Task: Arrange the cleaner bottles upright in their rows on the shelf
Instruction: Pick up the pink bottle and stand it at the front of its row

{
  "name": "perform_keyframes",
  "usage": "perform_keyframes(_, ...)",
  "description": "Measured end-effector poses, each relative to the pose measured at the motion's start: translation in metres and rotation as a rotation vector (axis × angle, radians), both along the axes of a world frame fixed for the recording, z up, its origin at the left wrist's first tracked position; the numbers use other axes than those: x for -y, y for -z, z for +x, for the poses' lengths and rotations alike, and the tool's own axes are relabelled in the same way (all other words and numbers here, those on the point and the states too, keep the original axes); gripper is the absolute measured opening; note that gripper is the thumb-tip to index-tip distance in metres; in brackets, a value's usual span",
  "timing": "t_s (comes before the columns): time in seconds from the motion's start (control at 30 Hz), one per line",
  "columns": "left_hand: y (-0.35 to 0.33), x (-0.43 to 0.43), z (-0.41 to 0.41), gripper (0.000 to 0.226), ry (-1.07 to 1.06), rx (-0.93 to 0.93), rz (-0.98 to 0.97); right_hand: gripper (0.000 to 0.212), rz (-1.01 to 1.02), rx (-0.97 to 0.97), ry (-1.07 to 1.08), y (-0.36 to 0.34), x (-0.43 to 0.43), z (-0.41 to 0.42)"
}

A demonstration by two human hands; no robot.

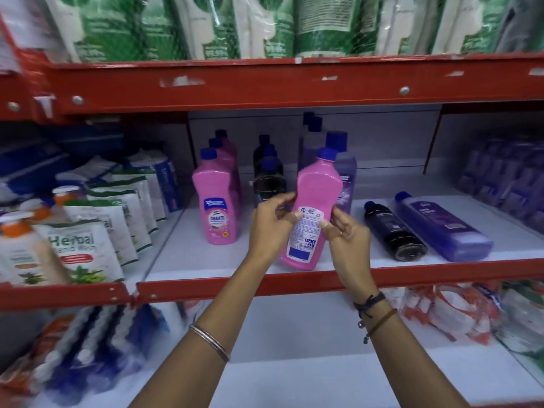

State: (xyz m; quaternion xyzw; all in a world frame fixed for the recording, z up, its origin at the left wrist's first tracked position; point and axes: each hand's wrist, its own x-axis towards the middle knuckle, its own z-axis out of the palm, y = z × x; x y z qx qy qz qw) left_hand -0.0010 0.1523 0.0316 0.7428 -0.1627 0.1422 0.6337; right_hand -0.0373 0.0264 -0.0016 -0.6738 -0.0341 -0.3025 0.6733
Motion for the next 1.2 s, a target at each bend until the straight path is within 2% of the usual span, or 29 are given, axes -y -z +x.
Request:
perform_keyframes(0.43, 0.018, -0.134, 0.001, 0.042, -0.236, 0.082, -0.068, 0.041, -0.063, -0.012, -0.221, 0.006, -0.128, 0.031)
perform_keyframes(0.6, 0.029, -0.151, 0.004, 0.045, -0.255, 0.059, -0.11, 0.045, -0.088, -0.022, -0.235, 0.012, -0.148, 0.036)
perform_keyframes(0.73, 0.033, -0.16, 0.008, 0.049, -0.214, 0.042, -0.089, 0.039, -0.095, -0.009, -0.19, 0.017, -0.155, 0.039)
perform_keyframes(0.9, 0.038, -0.162, 0.007, 0.043, -0.19, 0.075, -0.023, 0.016, -0.141, 0.032, 0.052, 0.028, -0.153, 0.044)
perform_keyframes(1.0, 0.043, -0.165, 0.007, 0.019, -0.119, 0.12, -0.075, 0.014, -0.173, -0.015, -0.019, 0.032, -0.152, 0.047)
perform_keyframes(1.2, 0.052, -0.172, 0.019, 0.041, 0.024, 0.009, -0.021, 0.03, -0.113, -0.071, -0.231, 0.032, -0.149, 0.037)
